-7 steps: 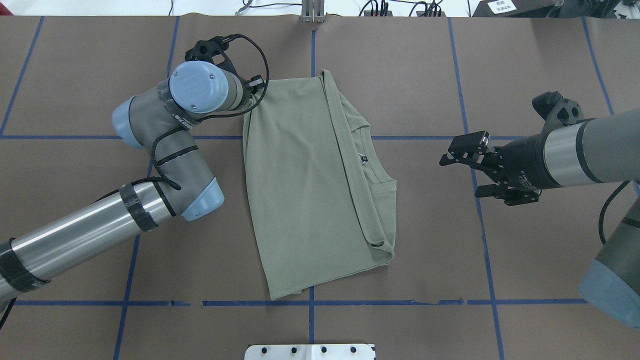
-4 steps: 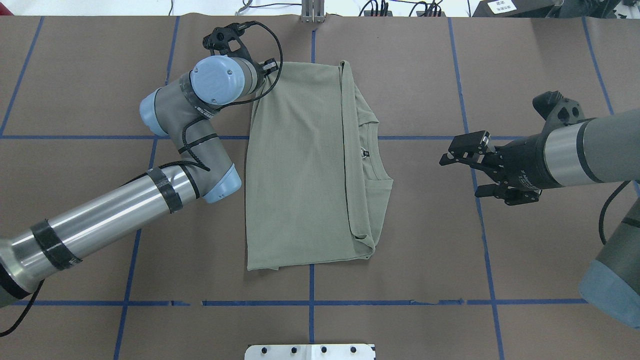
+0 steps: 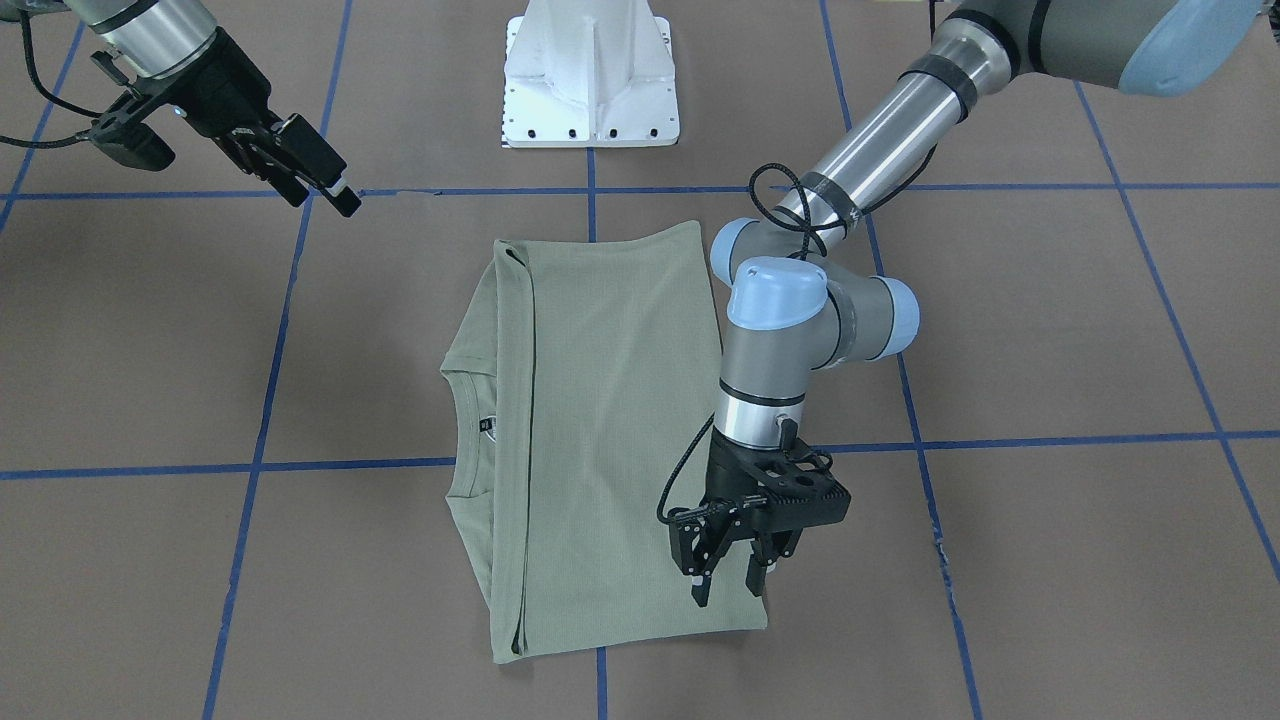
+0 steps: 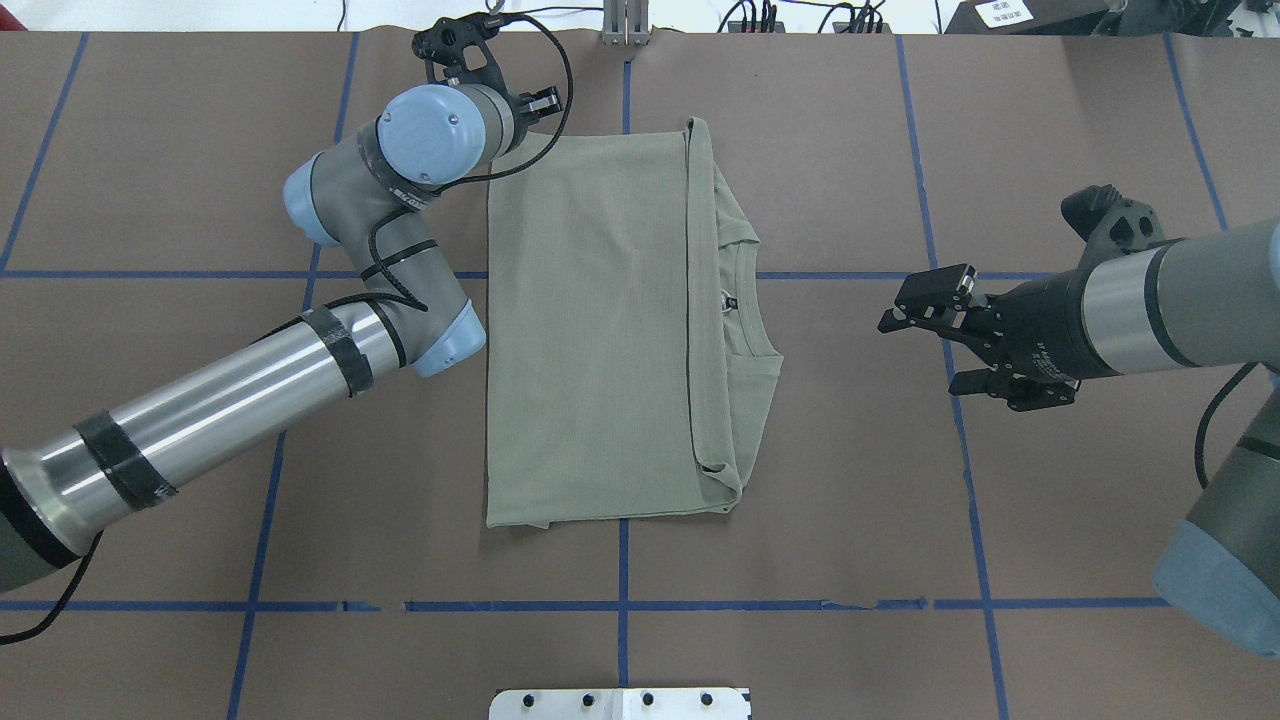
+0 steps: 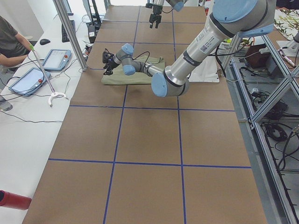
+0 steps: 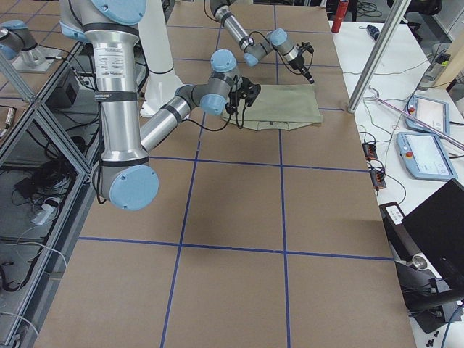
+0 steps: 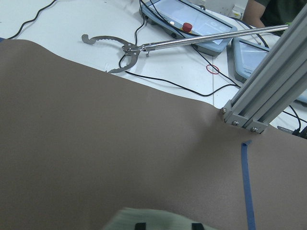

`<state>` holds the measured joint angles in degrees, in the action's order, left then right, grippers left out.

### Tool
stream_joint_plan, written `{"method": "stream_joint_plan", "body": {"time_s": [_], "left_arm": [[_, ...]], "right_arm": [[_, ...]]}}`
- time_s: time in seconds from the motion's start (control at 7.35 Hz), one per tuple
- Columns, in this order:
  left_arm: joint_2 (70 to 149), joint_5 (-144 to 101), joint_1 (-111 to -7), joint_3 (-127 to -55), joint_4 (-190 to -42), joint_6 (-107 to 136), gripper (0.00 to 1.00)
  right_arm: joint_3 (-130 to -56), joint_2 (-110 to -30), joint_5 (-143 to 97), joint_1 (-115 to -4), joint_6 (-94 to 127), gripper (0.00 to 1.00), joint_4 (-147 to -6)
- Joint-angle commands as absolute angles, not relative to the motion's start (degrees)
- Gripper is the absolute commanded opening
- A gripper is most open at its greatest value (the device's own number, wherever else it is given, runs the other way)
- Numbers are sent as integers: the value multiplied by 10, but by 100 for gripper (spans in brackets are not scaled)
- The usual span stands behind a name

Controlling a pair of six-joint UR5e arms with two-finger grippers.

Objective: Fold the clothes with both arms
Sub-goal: 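Pull the shirt corner away from the robot with the left gripper, then release the shirt and raise the left gripper while the right gripper moves over the shirt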

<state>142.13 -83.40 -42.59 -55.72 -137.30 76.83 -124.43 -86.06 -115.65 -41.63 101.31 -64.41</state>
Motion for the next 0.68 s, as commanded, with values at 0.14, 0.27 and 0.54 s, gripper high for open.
{"method": "stream_joint_plan", "body": {"time_s": [0.14, 0.27, 0.54], "left_arm": [[1393, -958, -465, -586, -1343, 722, 100], [1358, -996, -465, -645, -1300, 711, 100], [1284, -1021, -466, -788, -1198, 668, 100]], "right_arm": [[-1200, -850, -1155, -401, 935, 100, -646], [-1188, -838, -1146, -385, 905, 100, -676], [-1172, -746, -1127, -358, 806, 100, -832]]}}
